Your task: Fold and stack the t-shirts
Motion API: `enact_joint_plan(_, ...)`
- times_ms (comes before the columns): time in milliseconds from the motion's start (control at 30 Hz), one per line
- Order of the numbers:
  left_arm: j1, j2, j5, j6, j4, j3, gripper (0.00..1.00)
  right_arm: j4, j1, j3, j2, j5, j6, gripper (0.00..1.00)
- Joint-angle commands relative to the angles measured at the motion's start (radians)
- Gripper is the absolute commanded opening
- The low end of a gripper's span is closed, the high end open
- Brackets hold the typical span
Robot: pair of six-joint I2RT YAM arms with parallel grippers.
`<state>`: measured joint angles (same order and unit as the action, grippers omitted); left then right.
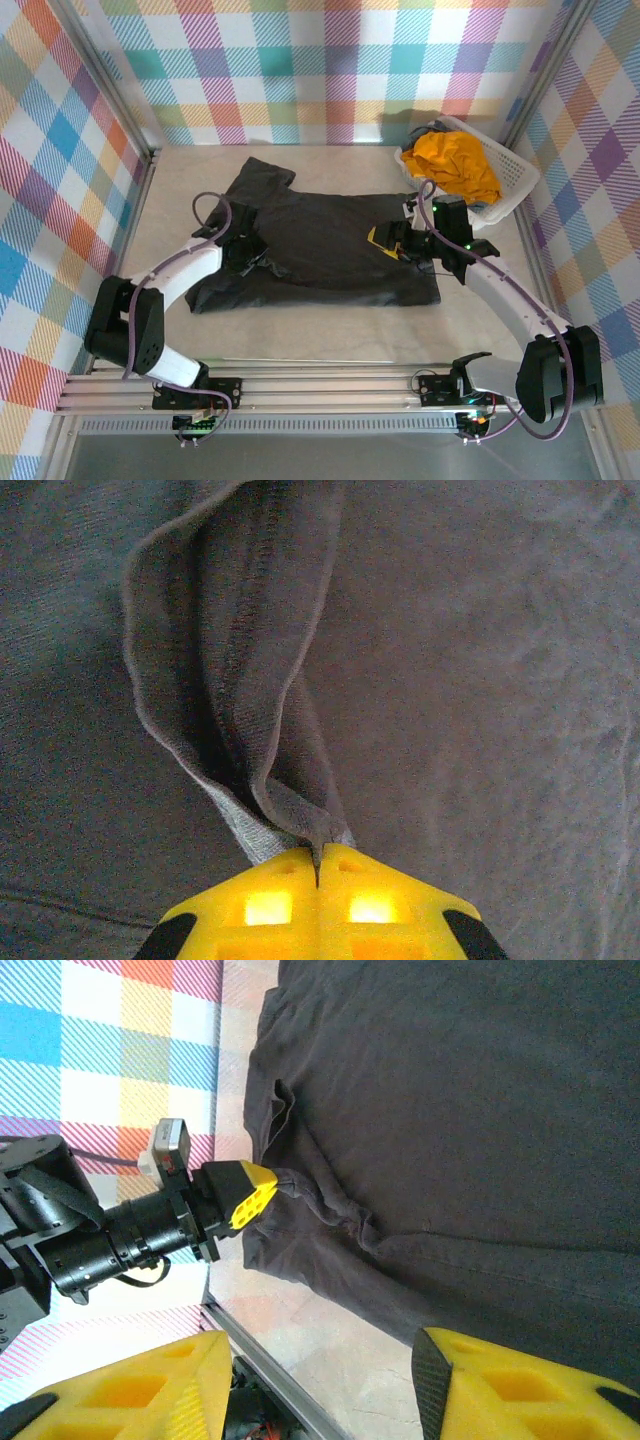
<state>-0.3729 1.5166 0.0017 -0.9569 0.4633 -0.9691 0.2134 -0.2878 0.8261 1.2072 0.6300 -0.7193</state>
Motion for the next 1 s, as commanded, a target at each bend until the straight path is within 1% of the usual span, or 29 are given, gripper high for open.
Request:
enact_joint_plan(0,-0.043,0.074,-0.054,0.089,0.094,-0.091,0.0,-0.018,-0.006,-0.002,-0.014,0.017,-0.011,0.51)
enact_joint_plan(200,-0.093,0.205,-0.11,0.179,0.153,-0.24,0.0,-0.008,-0.005,0.003,-0.012,0.013,-0.011,0.51)
enact_joint_plan(533,-0.153,0.34,-0.132,0.268,0.171,-0.362,0.0,0.006,-0.005,0.0,0.001,0.005,-0.006,0.51)
enact_joint_plan(767,-0.165,0.364,-0.165,0.297,0.171,-0.379,0.0,0.006,-0.005,-0.001,0.016,0.01,-0.005,0.51)
enact_joint_plan(967,-0.166,0.407,-0.2,0.313,0.194,-0.437,0.0,0.012,-0.005,-0.007,0.023,0.01,-0.004,0.51)
